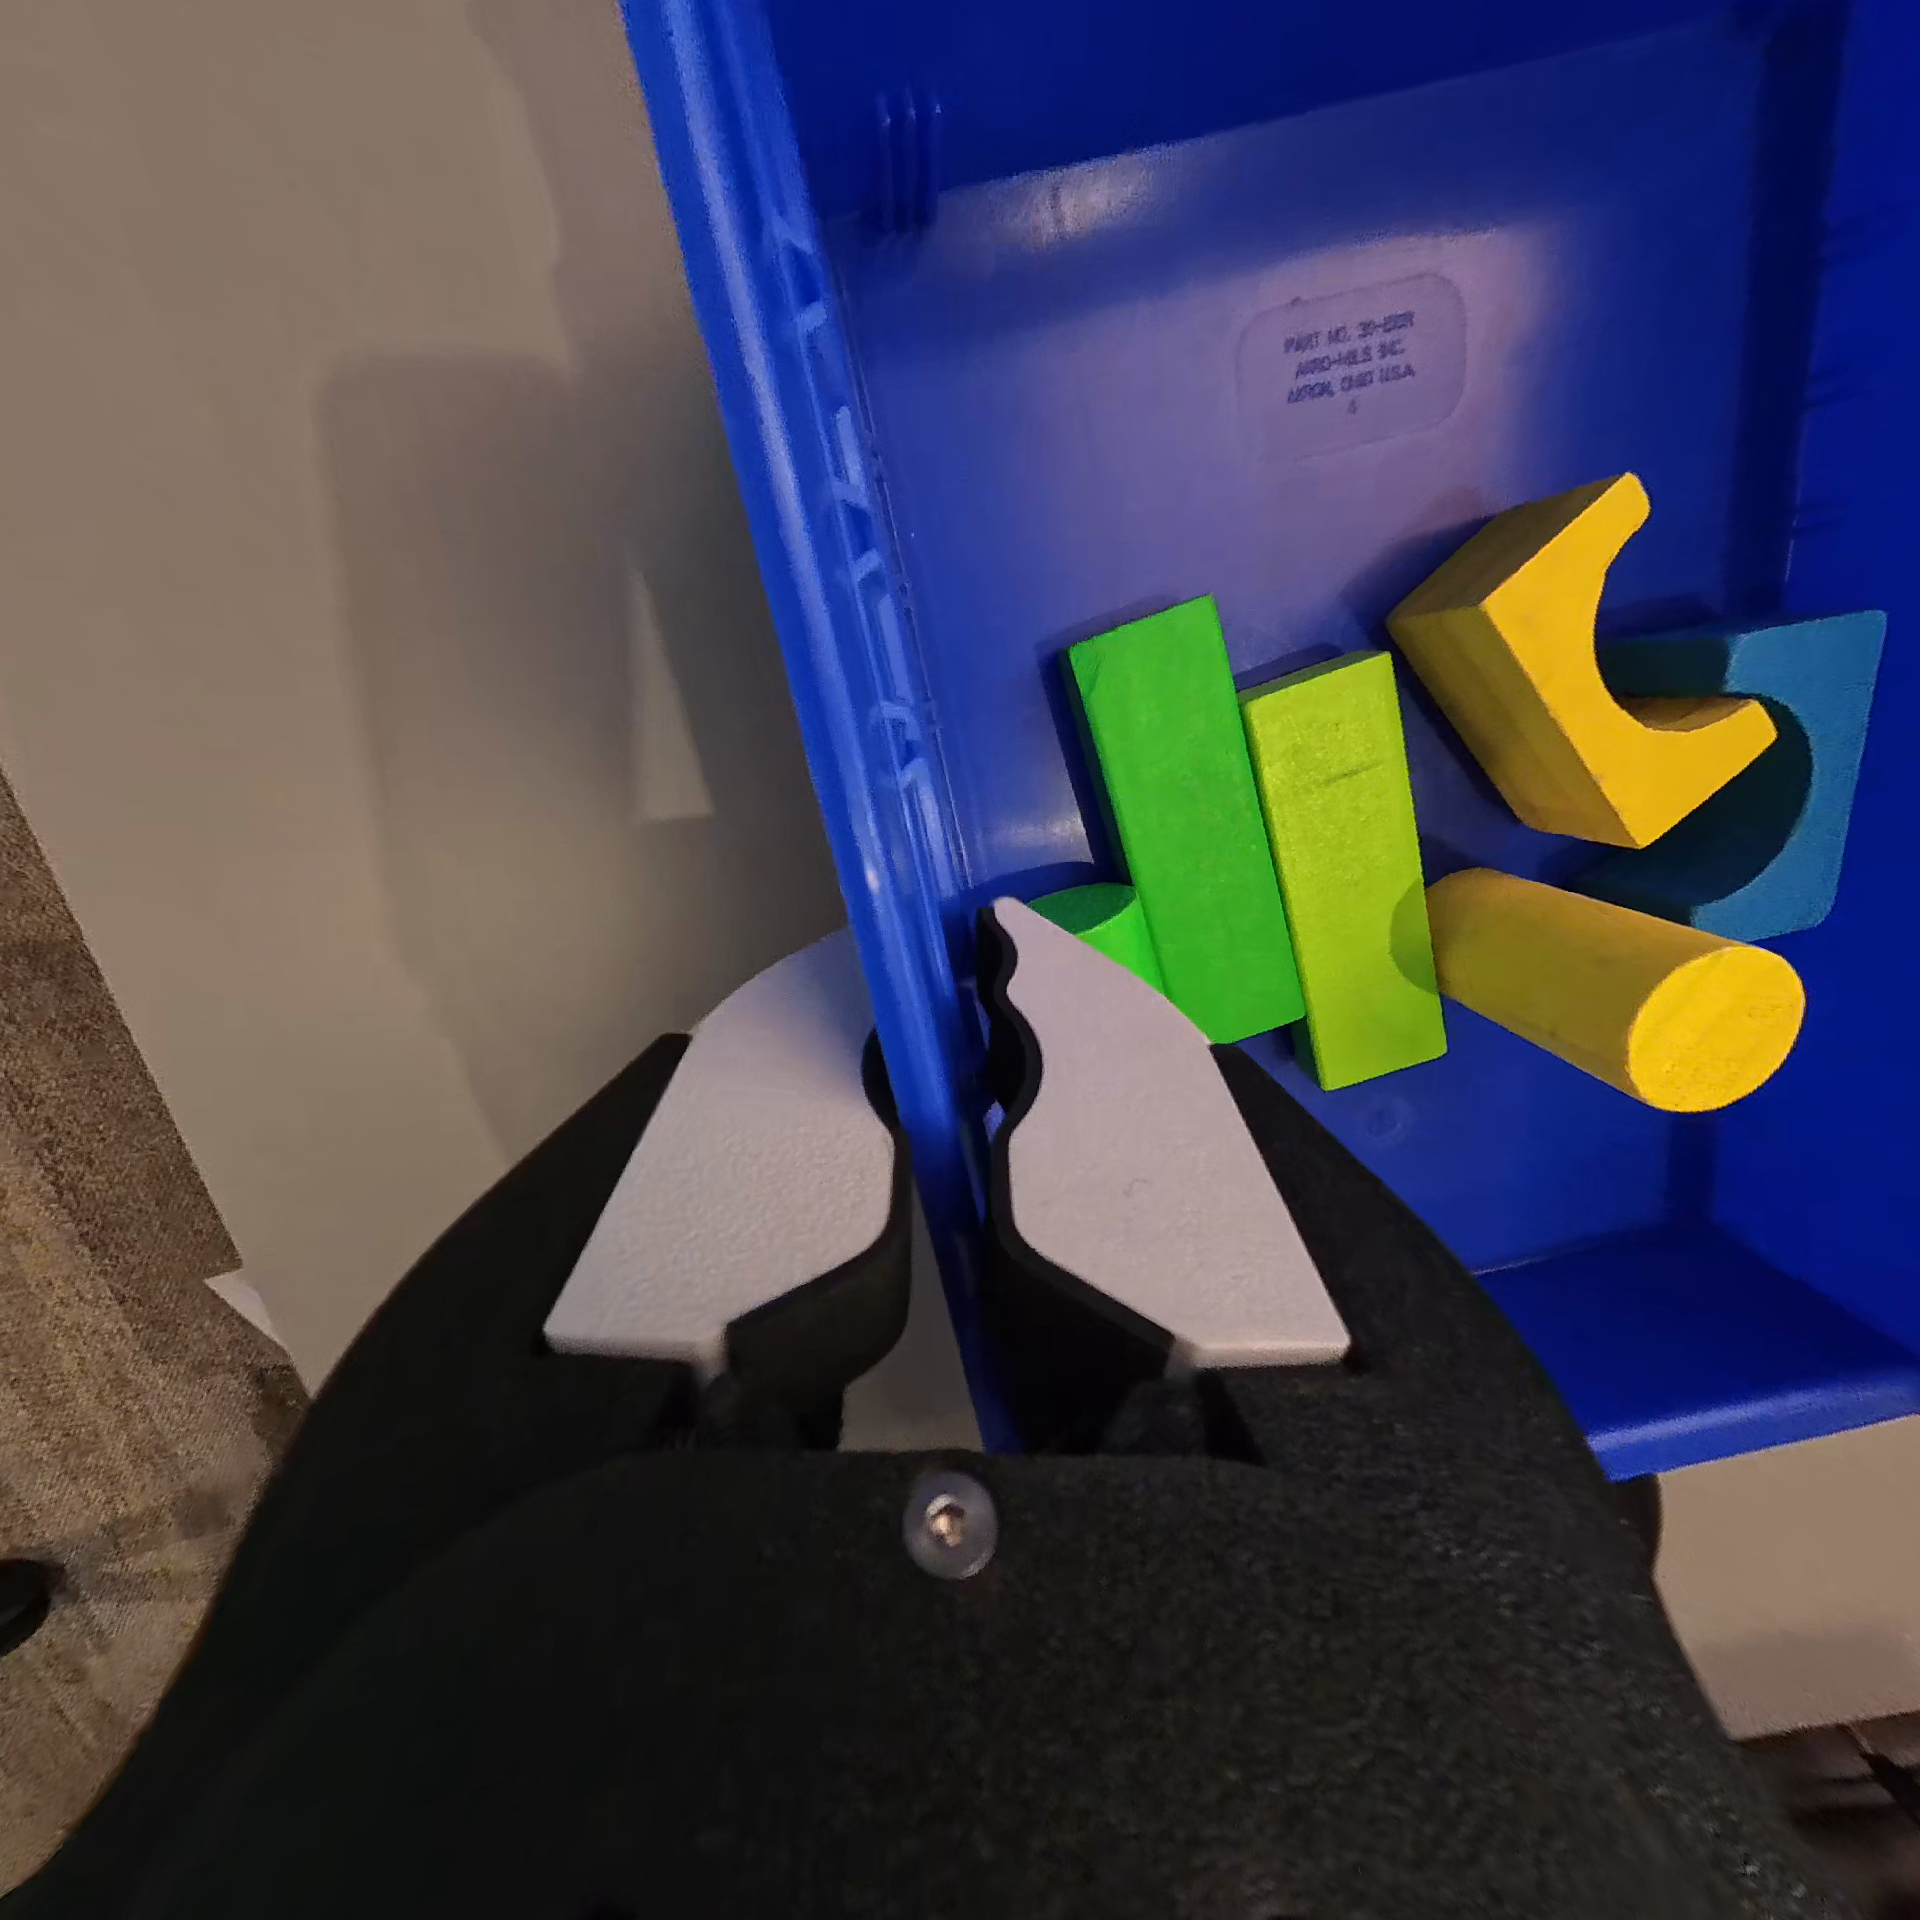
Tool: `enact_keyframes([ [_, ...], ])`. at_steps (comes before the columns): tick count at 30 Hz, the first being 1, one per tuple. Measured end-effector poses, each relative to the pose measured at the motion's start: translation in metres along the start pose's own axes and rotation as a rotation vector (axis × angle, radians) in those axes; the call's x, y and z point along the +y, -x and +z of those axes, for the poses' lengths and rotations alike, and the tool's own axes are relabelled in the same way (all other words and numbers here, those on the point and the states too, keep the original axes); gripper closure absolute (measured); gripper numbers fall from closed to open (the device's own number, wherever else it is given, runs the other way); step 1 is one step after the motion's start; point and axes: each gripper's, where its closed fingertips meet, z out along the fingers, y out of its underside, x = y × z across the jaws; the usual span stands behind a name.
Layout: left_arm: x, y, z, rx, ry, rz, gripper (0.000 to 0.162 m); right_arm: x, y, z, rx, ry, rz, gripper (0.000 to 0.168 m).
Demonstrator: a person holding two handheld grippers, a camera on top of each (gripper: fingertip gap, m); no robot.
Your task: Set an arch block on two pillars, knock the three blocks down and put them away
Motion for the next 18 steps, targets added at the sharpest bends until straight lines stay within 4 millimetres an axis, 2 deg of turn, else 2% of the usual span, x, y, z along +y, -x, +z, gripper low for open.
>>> enact_keyframes([
  [2, -0.007, 0.001, -0.007, -0.026, -0.053, 0.011, 0.154, 0.001, -0.002, -0.002, 0.001, -0.003, 0.007, 0.155],
  [4, -0.014, 0.005, -0.025, -0.072, -0.127, 0.014, 0.151, -0.004, -0.004, -0.013, 0.015, -0.063, 0.011, 0.146],
  [7, -0.026, 0.002, -0.07, -0.127, -0.3, 0.045, 0.149, -0.02, -0.003, -0.045, 0.031, -0.226, 0.011, 0.143],
  [9, -0.036, -0.014, -0.108, -0.103, -0.457, 0.071, 0.146, -0.033, -0.003, -0.077, 0.076, -0.38, 0.005, 0.144],
  [13, -0.048, -0.066, -0.185, 0.066, -0.791, 0.145, 0.143, -0.057, 0.014, -0.16, 0.117, -0.802, -0.078, 0.145],
  [15, -0.046, -0.087, -0.218, 0.117, -0.944, 0.2, 0.144, -0.058, 0.031, -0.2, 0.127, -0.997, -0.151, 0.145],
  [18, -0.037, -0.11, -0.254, 0.154, -1.129, 0.292, 0.143, -0.05, 0.062, -0.248, 0.112, -1.263, -0.279, 0.145],
])
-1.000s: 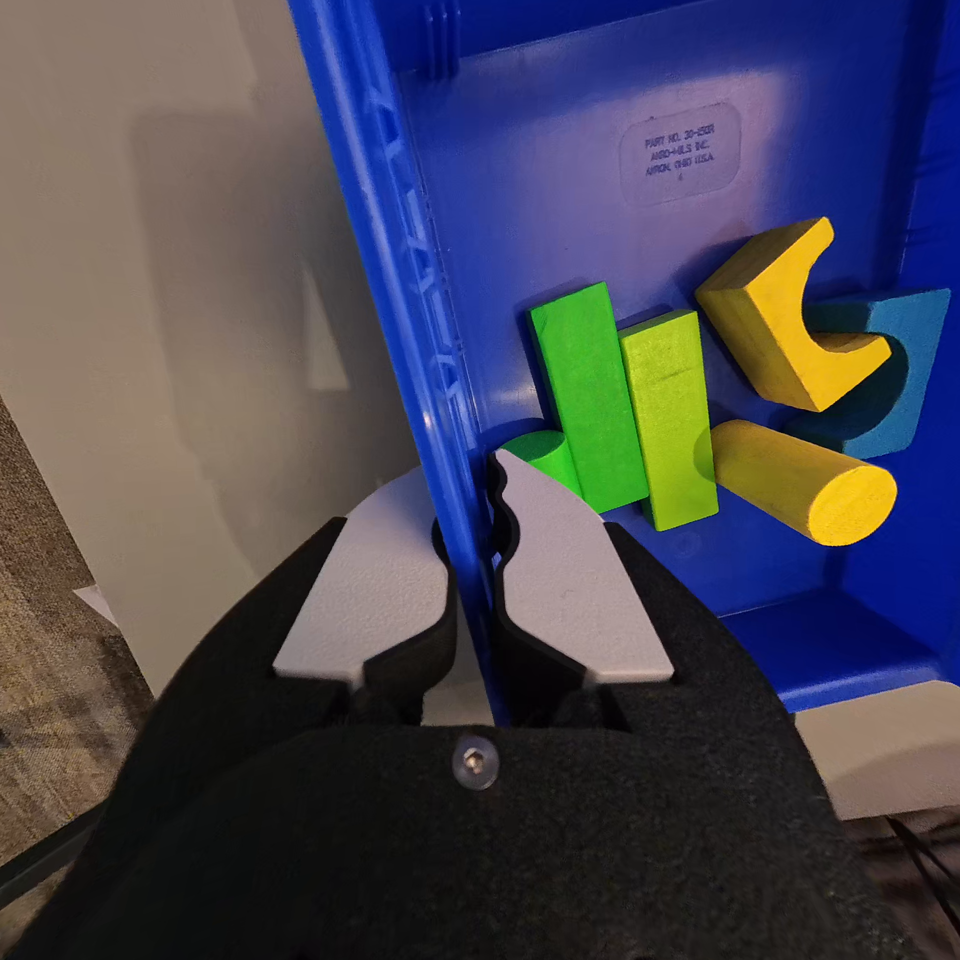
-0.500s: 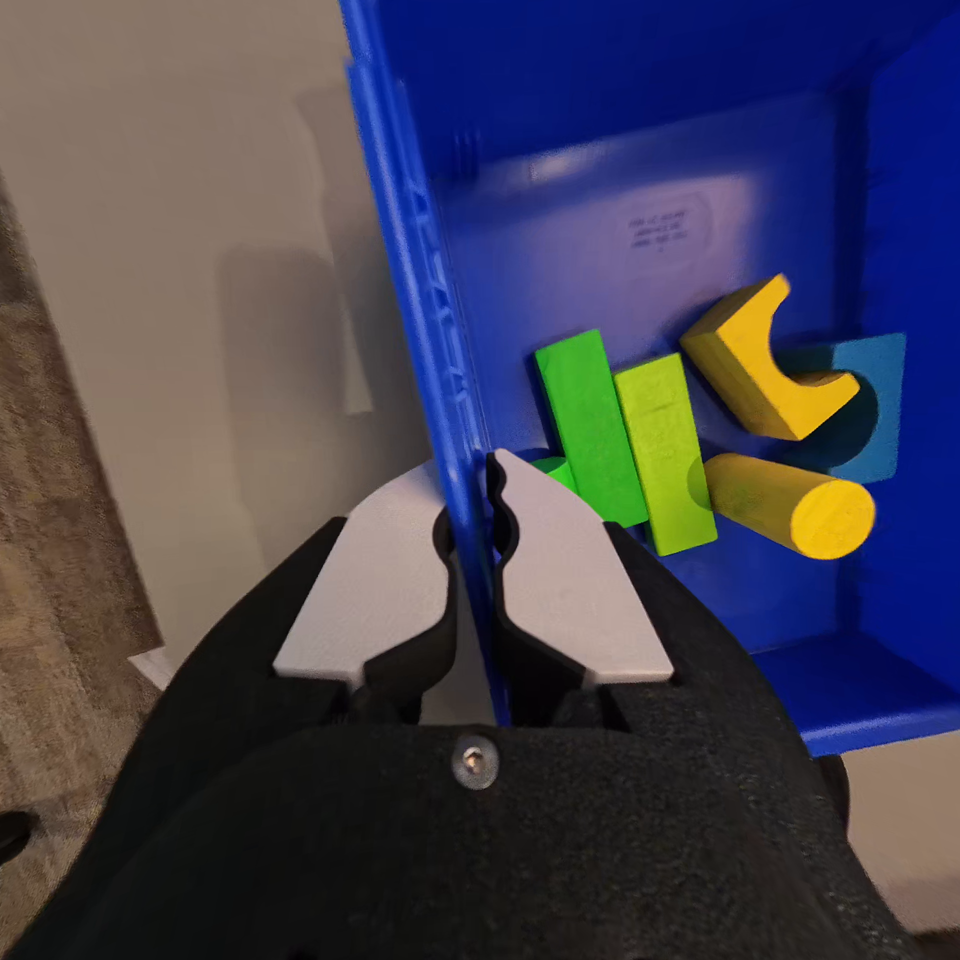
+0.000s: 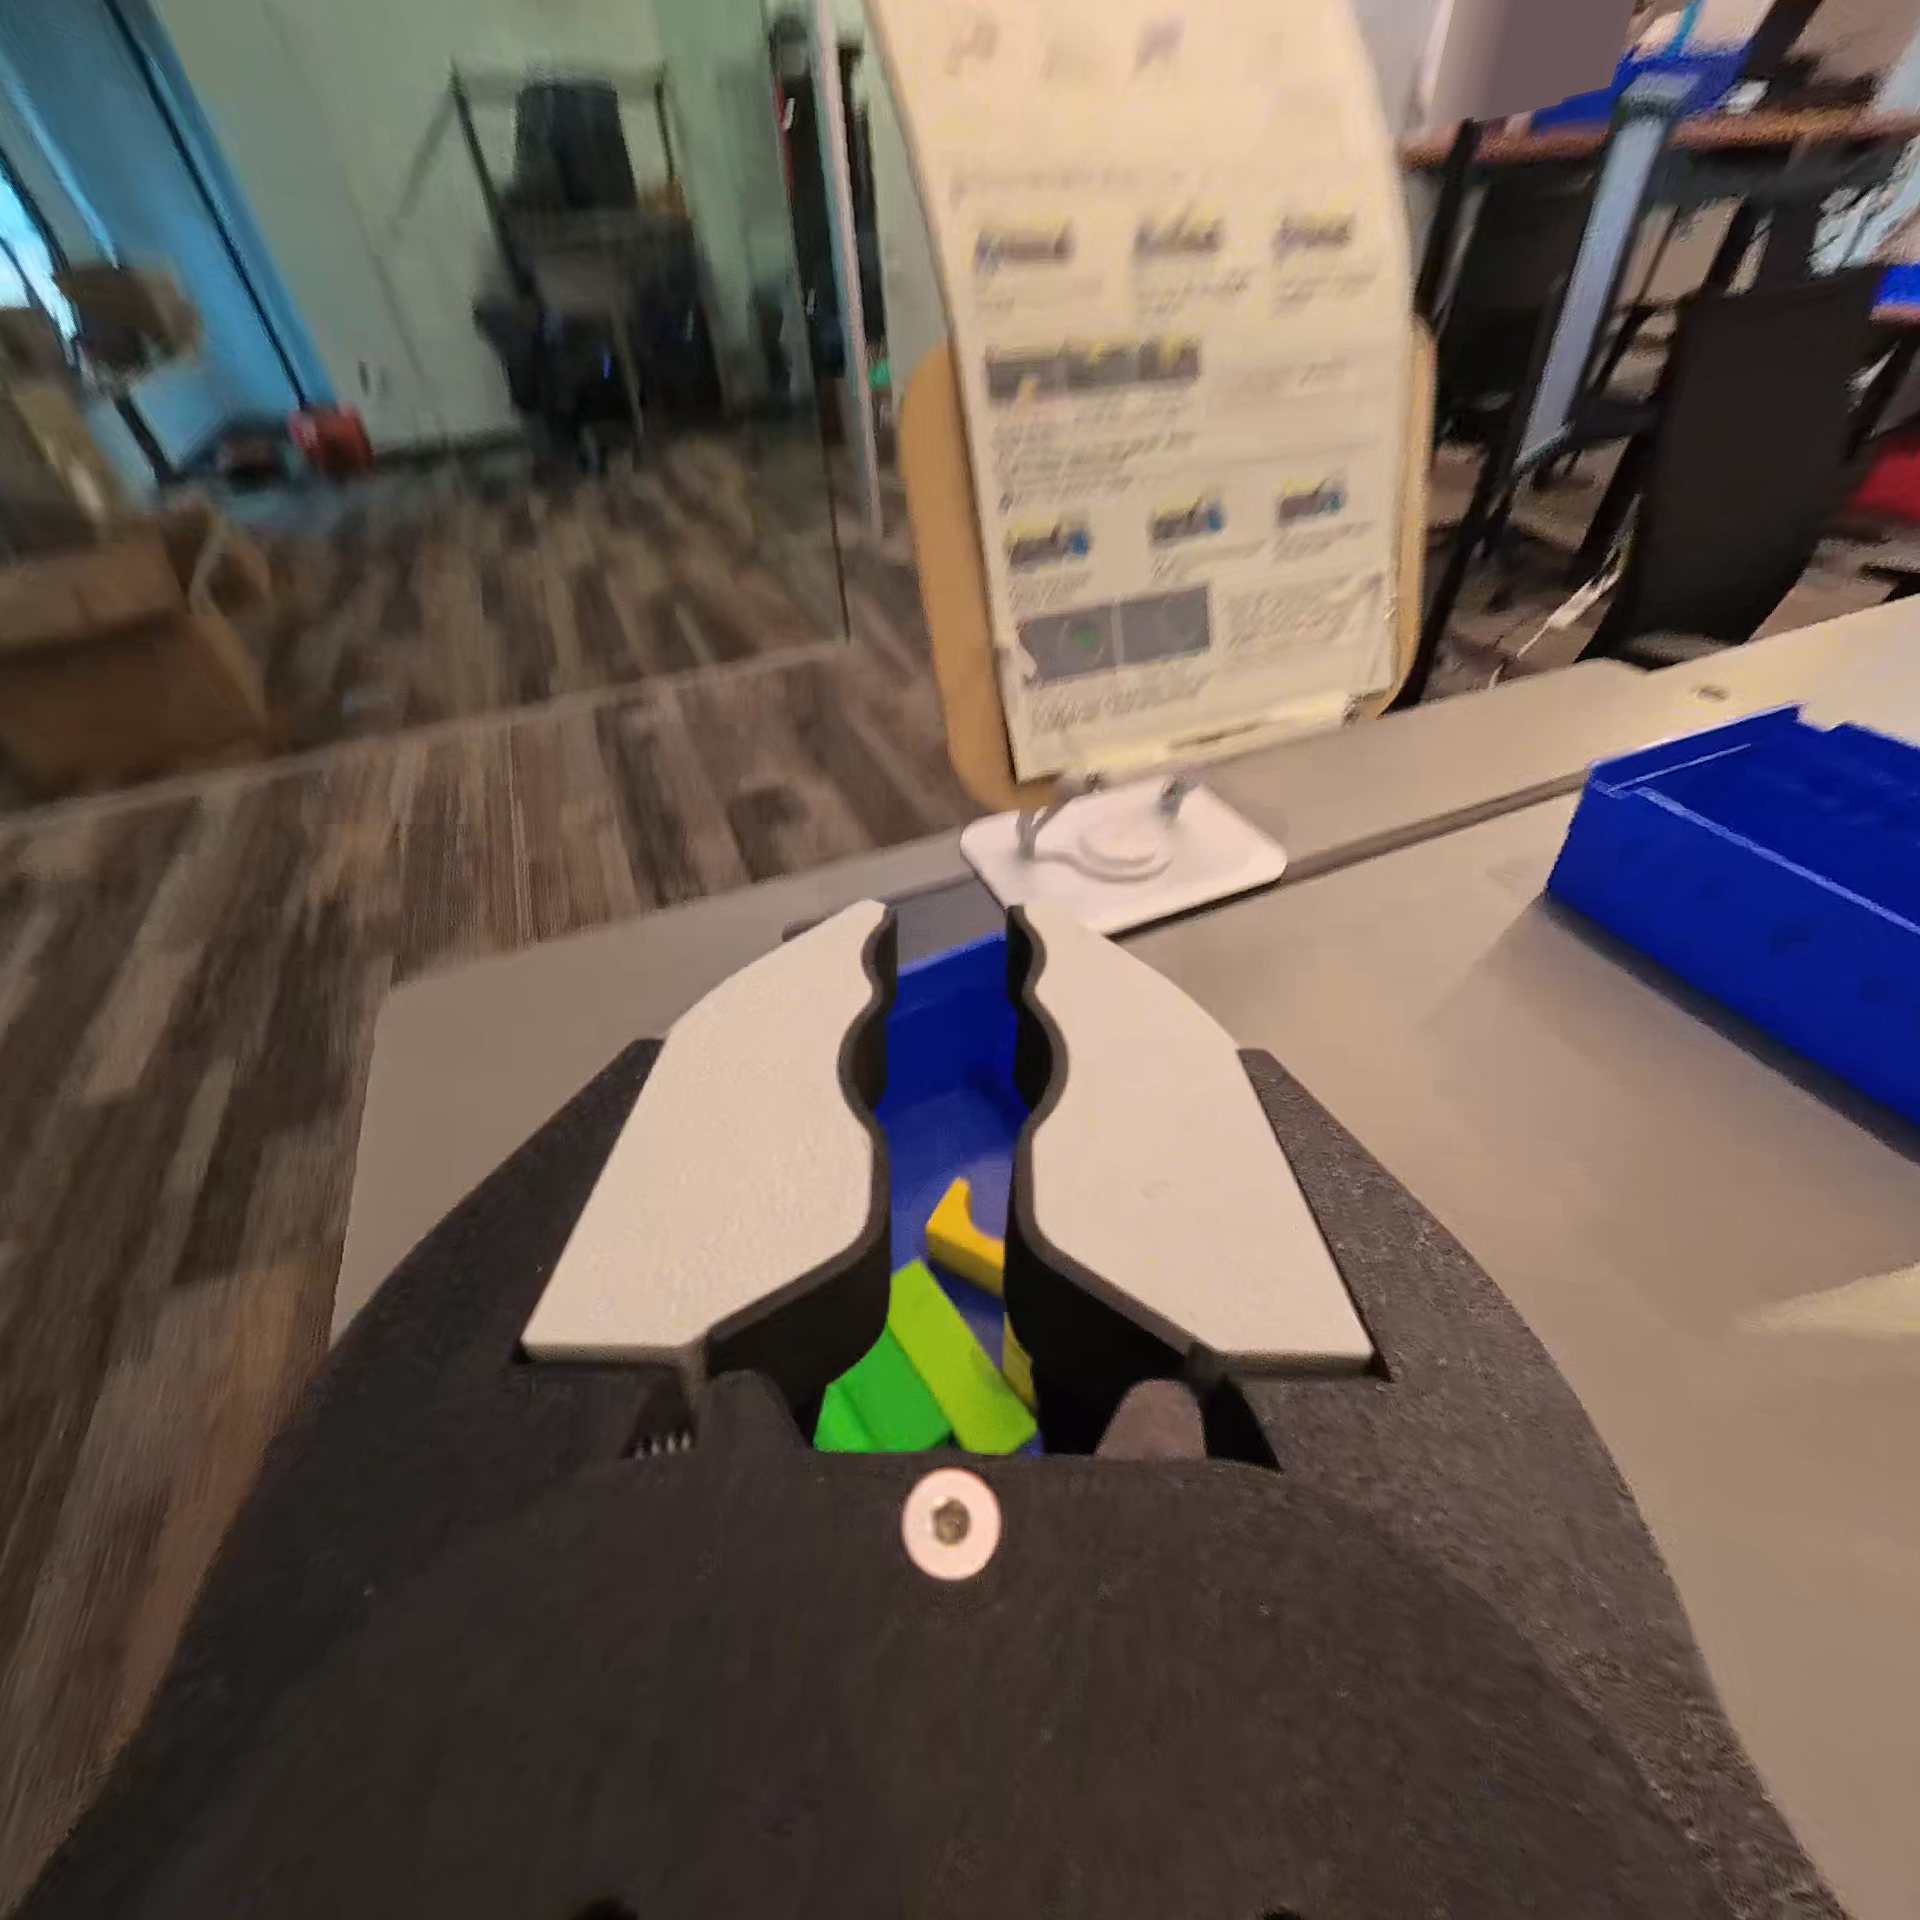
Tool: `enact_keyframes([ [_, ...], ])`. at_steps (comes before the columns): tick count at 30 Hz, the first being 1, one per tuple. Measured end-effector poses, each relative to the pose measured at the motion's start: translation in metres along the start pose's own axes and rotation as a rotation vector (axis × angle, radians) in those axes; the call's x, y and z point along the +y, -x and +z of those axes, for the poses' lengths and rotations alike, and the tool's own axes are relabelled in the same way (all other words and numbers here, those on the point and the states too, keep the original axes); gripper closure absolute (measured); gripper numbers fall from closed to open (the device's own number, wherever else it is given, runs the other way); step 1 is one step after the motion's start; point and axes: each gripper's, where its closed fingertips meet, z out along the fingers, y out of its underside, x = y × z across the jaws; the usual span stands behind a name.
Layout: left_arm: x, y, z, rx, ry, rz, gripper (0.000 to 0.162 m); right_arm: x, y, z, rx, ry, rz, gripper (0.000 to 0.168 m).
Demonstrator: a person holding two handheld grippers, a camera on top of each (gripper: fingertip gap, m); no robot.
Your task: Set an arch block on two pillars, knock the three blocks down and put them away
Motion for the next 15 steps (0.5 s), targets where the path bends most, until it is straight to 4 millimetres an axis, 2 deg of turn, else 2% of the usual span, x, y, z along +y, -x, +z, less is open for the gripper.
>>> enact_keyframes([
  [3, -0.01, -0.02, -0.012, 0.05, -0.106, 0.073, 0.141, -0.033, 0.024, -0.019, -0.036, -0.228, -0.098, 0.134],
  [5, 0.002, -0.036, -0.01, 0.125, -0.043, 0.117, 0.141, -0.038, 0.047, -0.022, -0.133, -0.245, -0.113, 0.134],
  [6, 0.02, -0.044, -0.006, 0.176, 0.058, 0.12, 0.138, -0.037, 0.059, -0.022, -0.197, -0.23, -0.109, 0.133],
  [8, 0.069, -0.055, 0.0, 0.26, 0.333, 0.151, 0.13, -0.034, 0.078, -0.02, -0.288, -0.204, -0.095, 0.129],
  [10, 0.112, -0.048, 0.009, 0.229, 0.554, 0.262, 0.128, -0.032, 0.089, -0.017, -0.321, -0.191, -0.103, 0.129],
  [13, 0.157, -0.04, 0.026, 0.22, 0.745, 0.341, 0.12, -0.024, 0.098, -0.01, -0.331, -0.145, -0.142, 0.126],
  [15, 0.174, -0.043, 0.041, 0.26, 0.795, 0.312, 0.112, -0.02, 0.103, -0.007, -0.332, -0.123, -0.161, 0.125],
])
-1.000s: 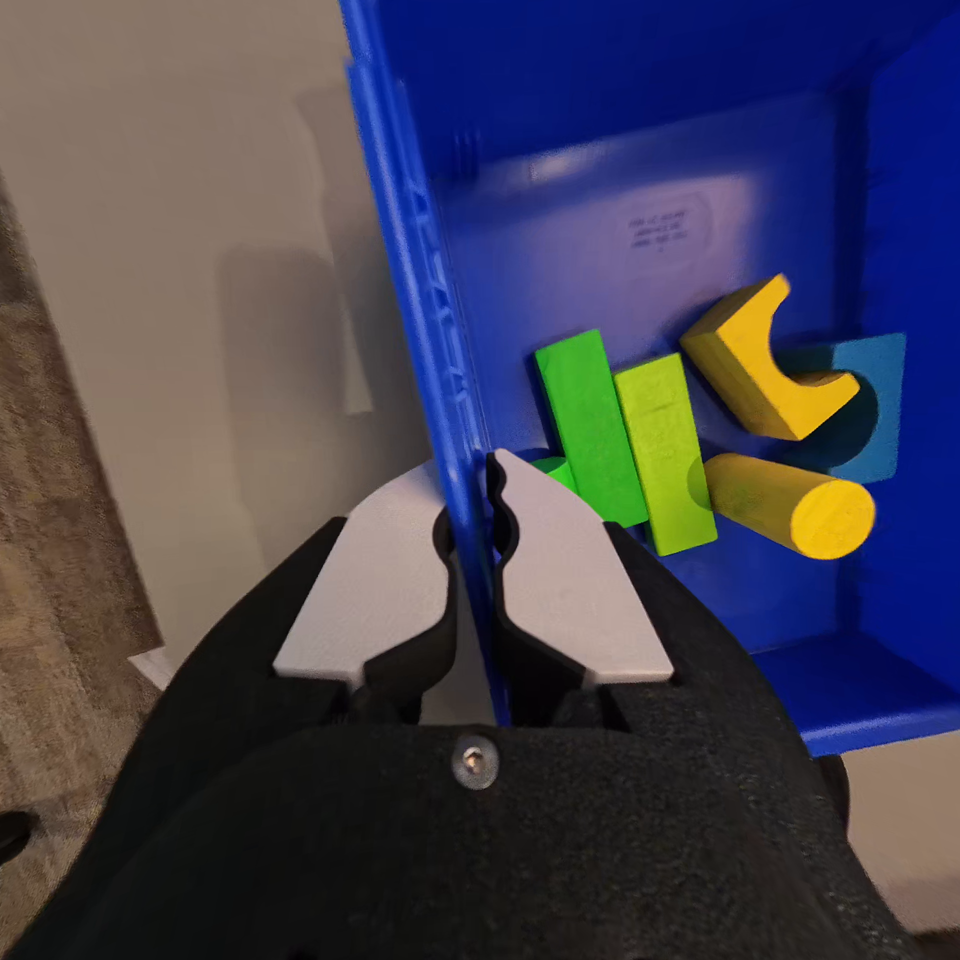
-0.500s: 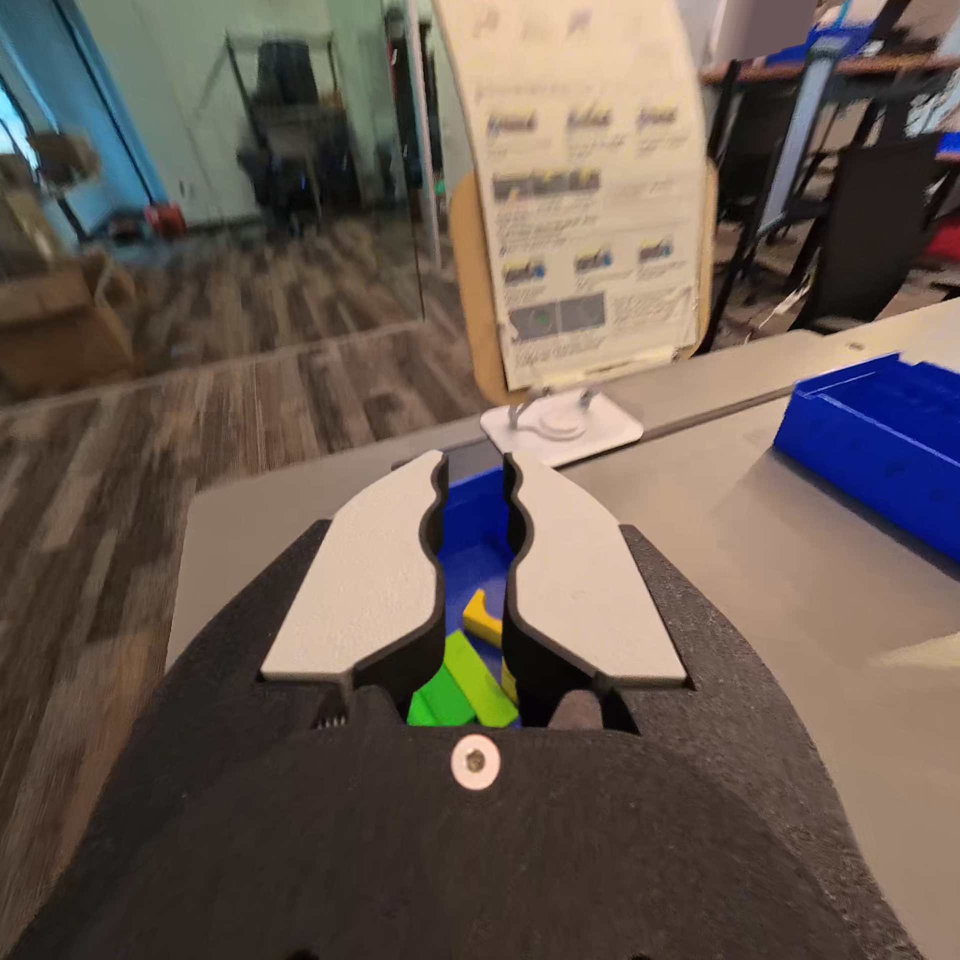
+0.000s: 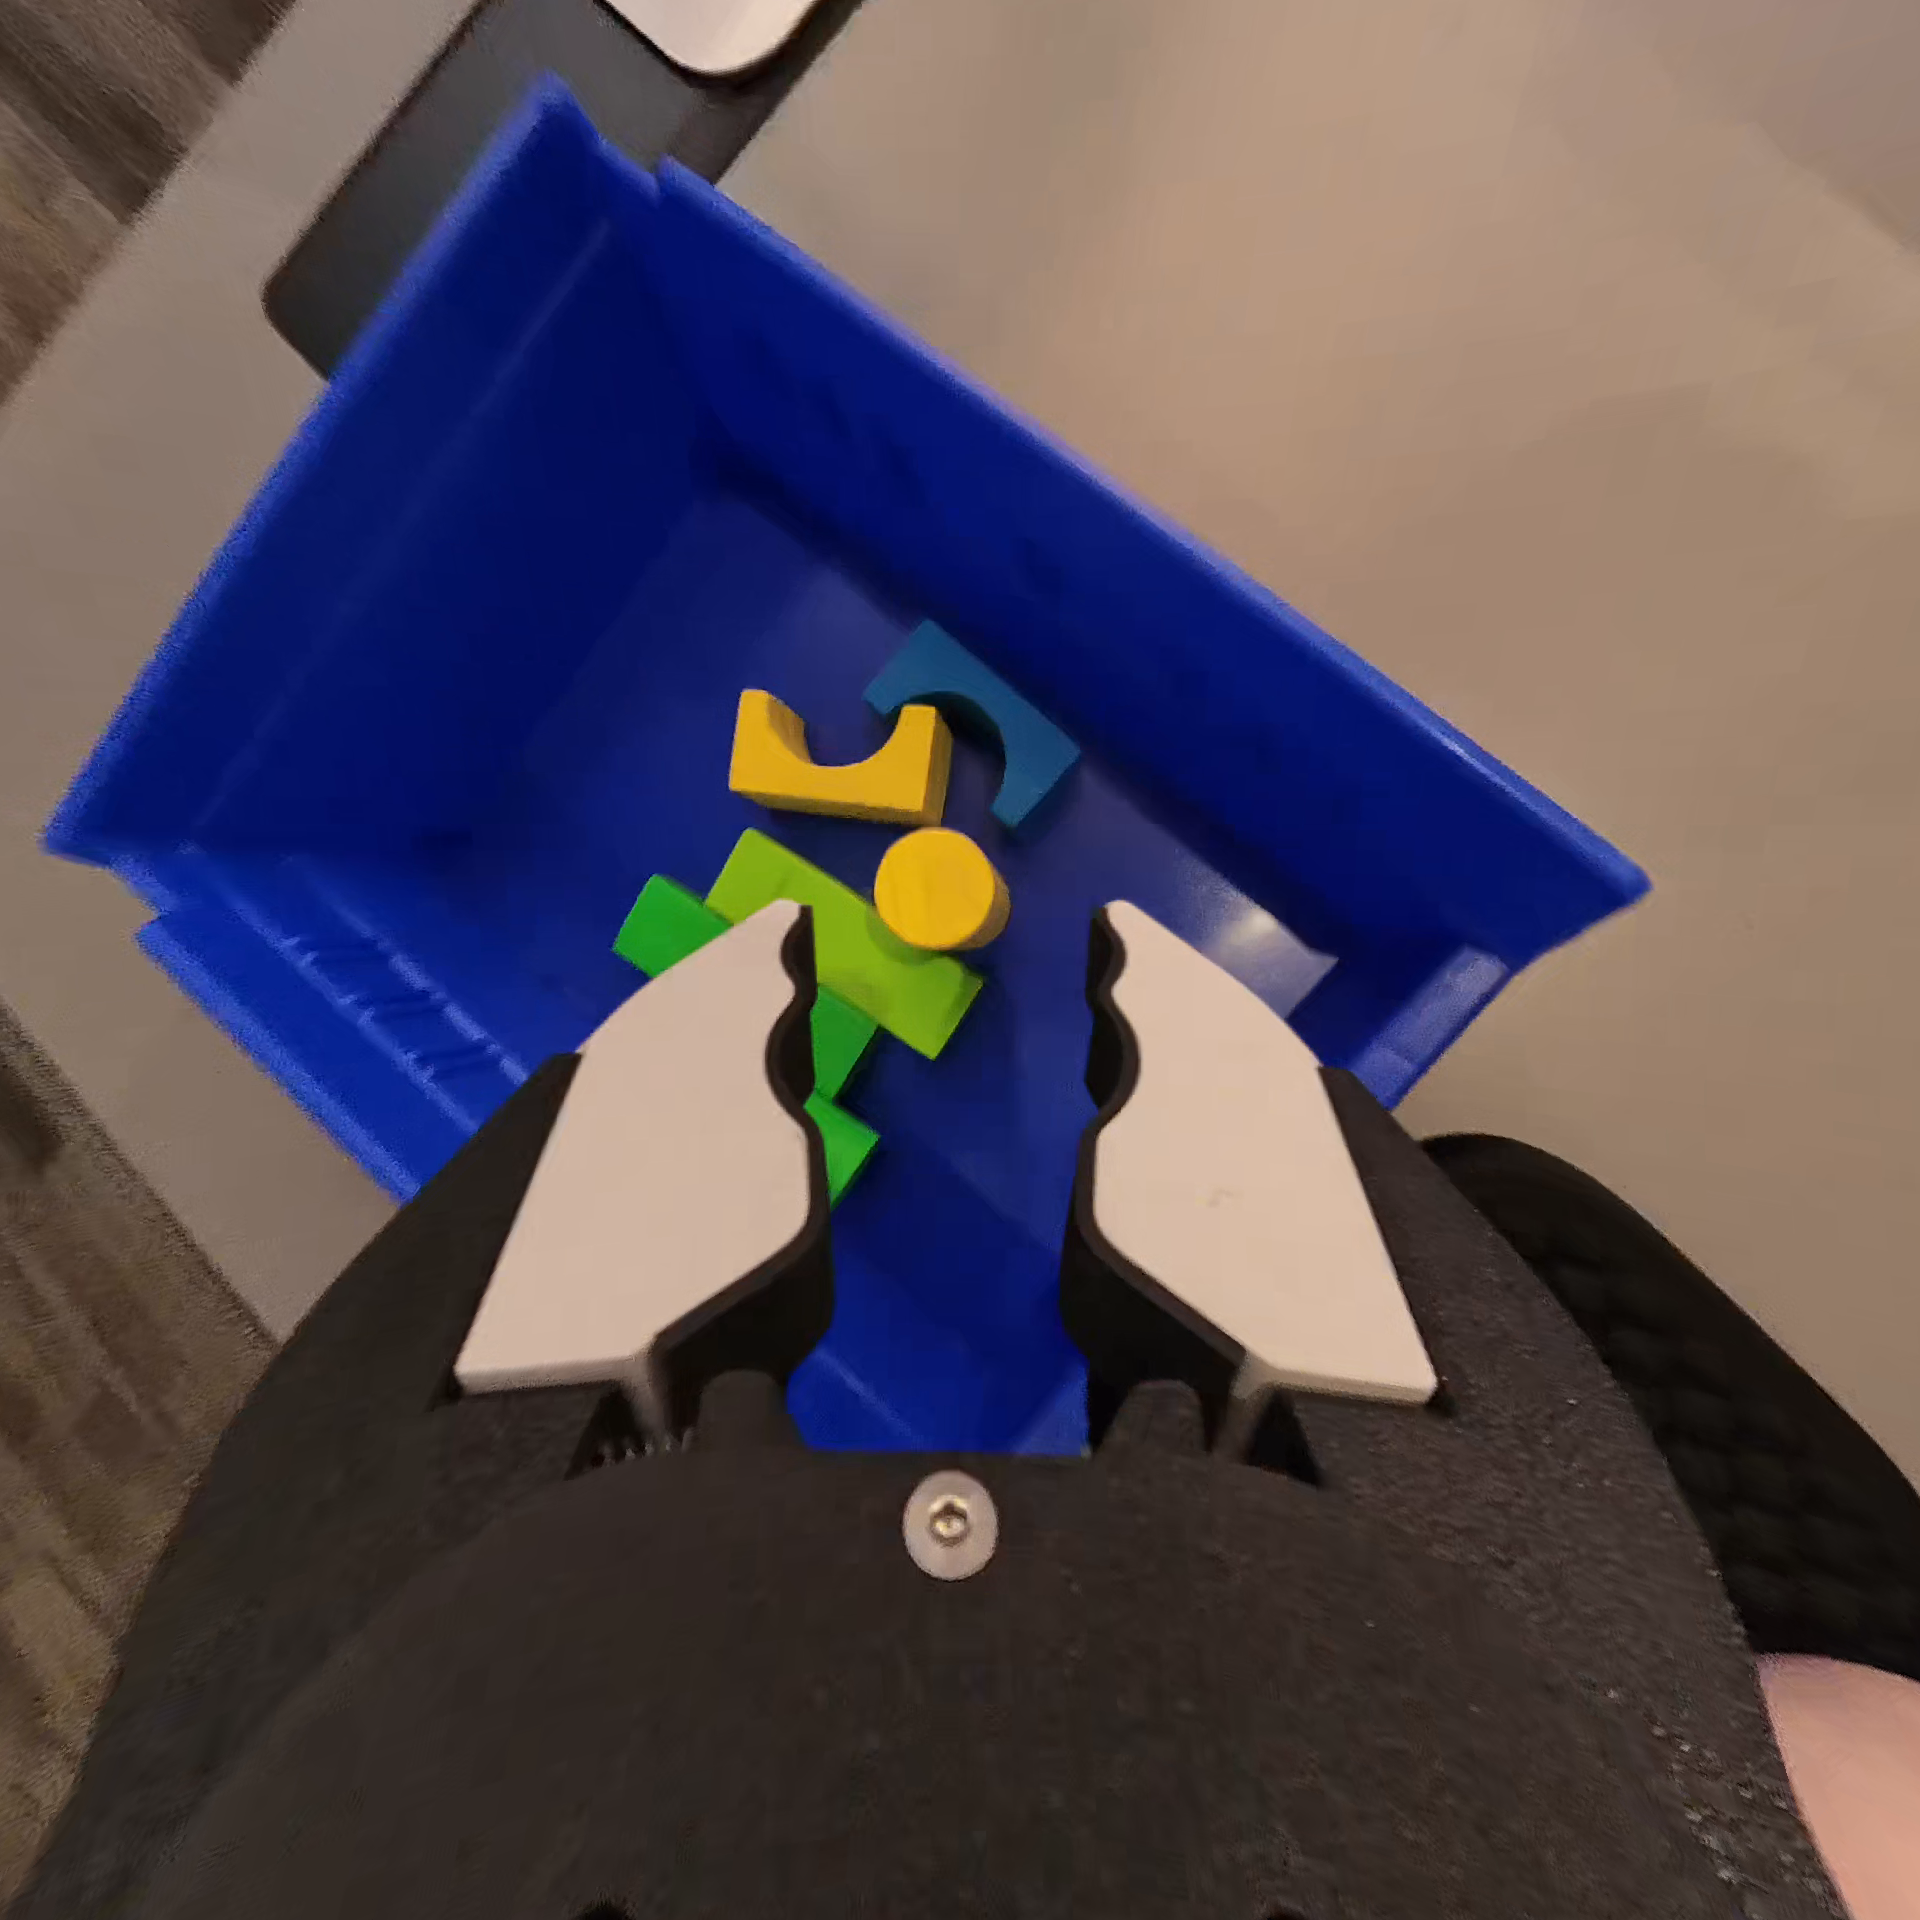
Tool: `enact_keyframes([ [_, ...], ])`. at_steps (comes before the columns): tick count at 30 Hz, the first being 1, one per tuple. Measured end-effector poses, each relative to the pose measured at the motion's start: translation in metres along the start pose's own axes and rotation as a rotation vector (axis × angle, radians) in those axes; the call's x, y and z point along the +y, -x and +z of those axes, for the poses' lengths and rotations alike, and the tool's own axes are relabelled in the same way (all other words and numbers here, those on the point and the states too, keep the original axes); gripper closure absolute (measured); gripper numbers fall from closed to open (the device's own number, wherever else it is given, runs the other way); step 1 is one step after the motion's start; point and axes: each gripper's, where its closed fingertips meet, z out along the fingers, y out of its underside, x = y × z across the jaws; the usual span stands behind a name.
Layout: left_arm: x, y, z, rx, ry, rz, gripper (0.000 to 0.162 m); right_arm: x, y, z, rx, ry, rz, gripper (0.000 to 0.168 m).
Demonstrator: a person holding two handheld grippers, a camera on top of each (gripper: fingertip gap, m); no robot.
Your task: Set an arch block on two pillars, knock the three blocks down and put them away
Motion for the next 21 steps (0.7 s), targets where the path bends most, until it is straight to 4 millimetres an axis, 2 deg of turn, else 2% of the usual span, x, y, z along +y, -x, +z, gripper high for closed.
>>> enact_keyframes([
  [4, 0.014, 0.006, 0.033, 0.018, 0.12, -0.032, 0.105, 0.005, 0.008, 0.007, -0.027, 0.026, -0.003, 0.125],
  [10, 0.03, 0.008, 0.06, 0.034, 0.23, -0.038, 0.103, 0.02, 0.023, 0.024, -0.069, 0.103, -0.032, 0.124],
  [14, 0.036, 0.006, 0.073, 0.033, 0.287, -0.007, 0.118, 0.032, 0.041, 0.038, -0.111, 0.16, -0.067, 0.124],
  [15, 0.041, 0.006, 0.075, 0.033, 0.32, -0.007, 0.126, 0.035, 0.047, 0.041, -0.123, 0.175, -0.079, 0.125],
  [18, 0.039, 0.007, 0.071, 0.054, 0.318, -0.04, 0.127, 0.041, 0.065, 0.051, -0.16, 0.203, -0.117, 0.125],
  [21, 0.023, 0.013, 0.049, 0.044, 0.202, -0.068, 0.127, 0.041, 0.094, 0.062, -0.244, 0.175, -0.128, 0.125],
])
